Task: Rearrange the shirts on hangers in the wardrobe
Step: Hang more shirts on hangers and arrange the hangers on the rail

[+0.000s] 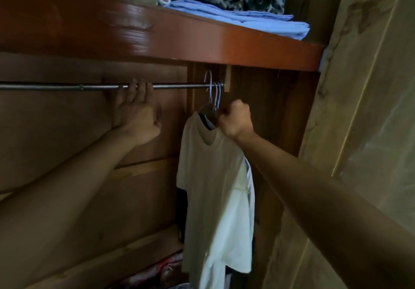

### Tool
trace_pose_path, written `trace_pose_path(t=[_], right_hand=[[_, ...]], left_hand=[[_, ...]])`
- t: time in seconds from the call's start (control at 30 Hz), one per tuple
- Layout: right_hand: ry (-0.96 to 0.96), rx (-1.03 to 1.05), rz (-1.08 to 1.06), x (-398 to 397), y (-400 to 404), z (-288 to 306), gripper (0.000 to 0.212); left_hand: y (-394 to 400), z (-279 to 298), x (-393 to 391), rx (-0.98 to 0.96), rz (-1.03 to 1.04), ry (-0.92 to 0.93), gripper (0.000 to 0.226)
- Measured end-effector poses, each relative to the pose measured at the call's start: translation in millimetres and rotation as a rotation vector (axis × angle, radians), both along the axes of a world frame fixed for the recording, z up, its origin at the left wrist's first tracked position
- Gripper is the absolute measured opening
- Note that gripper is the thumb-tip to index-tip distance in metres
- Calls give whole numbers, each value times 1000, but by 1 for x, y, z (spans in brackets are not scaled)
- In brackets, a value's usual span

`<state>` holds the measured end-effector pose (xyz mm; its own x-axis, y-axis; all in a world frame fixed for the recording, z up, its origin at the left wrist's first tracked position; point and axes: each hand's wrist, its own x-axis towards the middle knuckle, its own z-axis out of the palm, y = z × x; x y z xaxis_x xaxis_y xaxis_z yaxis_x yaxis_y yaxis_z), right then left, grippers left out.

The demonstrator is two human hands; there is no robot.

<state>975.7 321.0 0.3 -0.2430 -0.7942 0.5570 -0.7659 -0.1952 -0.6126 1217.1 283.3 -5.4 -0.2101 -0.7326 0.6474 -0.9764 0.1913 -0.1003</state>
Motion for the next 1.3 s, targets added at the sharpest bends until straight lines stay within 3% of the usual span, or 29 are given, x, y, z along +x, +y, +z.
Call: trace_pose_path(t=[0.2, 0.47, 0.63, 0.8, 0.9, 1.0, 1.1, 1.3], right_hand=[[-11, 72, -43, 4, -33, -7, 14], [61, 201, -41, -2, -43, -24, 9], [136, 279, -101, -8, -39, -23, 33], [310, 276, -181, -13, -13, -9, 39], [506, 295, -99, -16, 10, -2, 37], [664, 287, 3, -18, 35, 1, 43], [738, 334, 67, -20, 56, 2, 49], [741, 370, 67, -28, 100, 0, 50]], left_hand=[[1, 1, 3, -57, -2, -29, 84], [-6, -5, 3, -107, 2, -59, 96], [-1, -4, 3, -85, -4, -60, 98], [7, 24, -3, -6, -33, 16, 77], [19, 44, -18, 77, -169, 119, 56], [36, 39, -39, 228, -348, 144, 58], [47, 23, -54, 373, -404, 200, 44], [57, 3, -63, 521, -478, 103, 67]])
